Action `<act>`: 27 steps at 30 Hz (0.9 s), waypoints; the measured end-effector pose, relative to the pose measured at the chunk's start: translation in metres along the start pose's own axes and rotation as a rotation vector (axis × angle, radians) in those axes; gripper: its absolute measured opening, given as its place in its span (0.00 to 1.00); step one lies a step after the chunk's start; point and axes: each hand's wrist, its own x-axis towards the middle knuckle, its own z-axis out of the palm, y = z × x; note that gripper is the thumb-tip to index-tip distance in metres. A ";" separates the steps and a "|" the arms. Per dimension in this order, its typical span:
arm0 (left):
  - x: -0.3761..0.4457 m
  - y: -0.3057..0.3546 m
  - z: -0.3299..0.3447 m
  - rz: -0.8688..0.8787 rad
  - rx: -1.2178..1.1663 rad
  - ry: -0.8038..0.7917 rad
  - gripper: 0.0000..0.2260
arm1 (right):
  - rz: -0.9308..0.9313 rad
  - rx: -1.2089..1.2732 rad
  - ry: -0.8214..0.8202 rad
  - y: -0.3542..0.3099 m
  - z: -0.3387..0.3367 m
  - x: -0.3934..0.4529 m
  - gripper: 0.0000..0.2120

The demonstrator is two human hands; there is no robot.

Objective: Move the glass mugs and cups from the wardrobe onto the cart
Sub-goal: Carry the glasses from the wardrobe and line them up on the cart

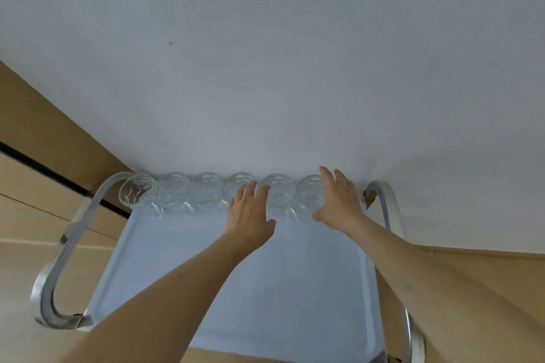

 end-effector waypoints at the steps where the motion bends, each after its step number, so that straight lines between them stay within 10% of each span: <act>1: -0.001 0.001 -0.006 0.019 -0.008 0.013 0.36 | 0.008 -0.009 0.017 -0.002 -0.006 -0.008 0.53; 27: -0.126 0.109 -0.124 0.718 0.014 0.250 0.35 | 0.214 -0.023 0.503 -0.019 -0.093 -0.280 0.48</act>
